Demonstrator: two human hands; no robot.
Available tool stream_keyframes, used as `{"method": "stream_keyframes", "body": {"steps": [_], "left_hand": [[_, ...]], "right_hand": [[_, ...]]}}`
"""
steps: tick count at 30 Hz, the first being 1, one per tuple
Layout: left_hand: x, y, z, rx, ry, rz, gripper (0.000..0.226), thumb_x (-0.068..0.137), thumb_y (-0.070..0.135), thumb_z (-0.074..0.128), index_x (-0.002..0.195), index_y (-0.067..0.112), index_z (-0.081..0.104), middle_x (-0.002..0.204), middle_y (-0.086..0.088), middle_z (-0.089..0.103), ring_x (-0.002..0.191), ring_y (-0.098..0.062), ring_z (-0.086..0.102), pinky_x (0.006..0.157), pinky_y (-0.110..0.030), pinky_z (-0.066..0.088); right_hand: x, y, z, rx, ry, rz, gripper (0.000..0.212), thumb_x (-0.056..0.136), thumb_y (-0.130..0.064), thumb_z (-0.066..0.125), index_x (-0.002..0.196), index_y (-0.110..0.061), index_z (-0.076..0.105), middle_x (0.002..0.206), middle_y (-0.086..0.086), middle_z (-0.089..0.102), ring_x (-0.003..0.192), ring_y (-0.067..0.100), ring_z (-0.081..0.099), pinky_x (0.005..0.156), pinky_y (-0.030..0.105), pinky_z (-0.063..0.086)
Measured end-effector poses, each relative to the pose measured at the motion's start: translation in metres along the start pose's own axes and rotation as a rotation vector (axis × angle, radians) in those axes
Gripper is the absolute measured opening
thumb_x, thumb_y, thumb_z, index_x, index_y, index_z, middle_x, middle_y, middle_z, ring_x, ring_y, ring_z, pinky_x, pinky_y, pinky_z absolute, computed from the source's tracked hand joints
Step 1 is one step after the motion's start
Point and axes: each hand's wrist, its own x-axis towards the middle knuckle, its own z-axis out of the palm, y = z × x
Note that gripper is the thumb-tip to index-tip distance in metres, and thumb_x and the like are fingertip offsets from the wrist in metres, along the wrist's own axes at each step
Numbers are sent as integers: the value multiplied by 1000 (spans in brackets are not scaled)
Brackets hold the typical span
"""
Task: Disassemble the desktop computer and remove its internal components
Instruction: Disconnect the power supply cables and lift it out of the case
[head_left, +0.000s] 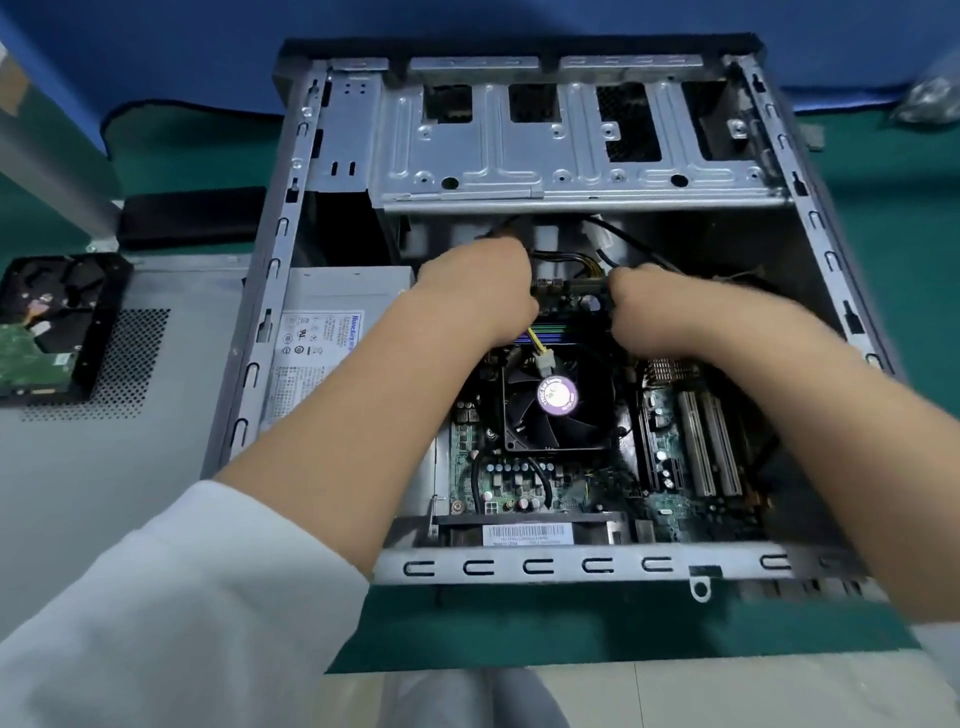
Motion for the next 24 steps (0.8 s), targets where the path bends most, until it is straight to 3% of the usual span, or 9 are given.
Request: {"method": "stream_keyframes", "body": {"steps": [3,7,9,13,21,24], "left_hand": [[1,-1,-1,-22,-5,-19,25,89,30,55,89,12,39,77,-2,39,83,-27,44,69,-35,39],[4,1,0,28,-91,-20,24,93,34,47,91,12,39,76,-2,39,83,-26,45,69,-34,38],[6,2,2,45,-125,-9,22,97,33,41,92,12,41,82,-4,41,83,-26,45,70,-33,36],[6,5,2,48,-178,5,23,100,30,36,90,9,42,75,-3,39,79,-24,43,66,-30,31],[1,9,1,104,-220,30,26,102,23,33,109,5,50,115,-16,53,91,-26,46,73,-31,32],[2,8,3,78,-221,16,23,101,26,34,106,7,48,117,-16,54,89,-28,47,72,-32,33]], "right_hand": [[13,-1,-10,-7,16,-34,25,93,-1,40,112,5,54,116,24,59,86,31,53,67,27,37],[31,4,2,26,156,-26,32,92,-4,43,123,5,45,122,26,54,110,36,54,81,31,41],[39,7,6,15,185,-39,32,91,-6,46,122,1,47,120,23,56,110,35,55,78,30,40],[50,11,11,24,256,-85,28,86,-3,49,114,-4,57,114,20,58,103,35,57,74,29,39],[54,16,21,18,309,-53,22,83,-5,49,101,-16,49,111,16,57,104,37,56,75,35,39],[57,15,17,0,243,-57,20,85,-7,51,95,-20,41,112,15,56,104,36,56,81,38,43]]}}
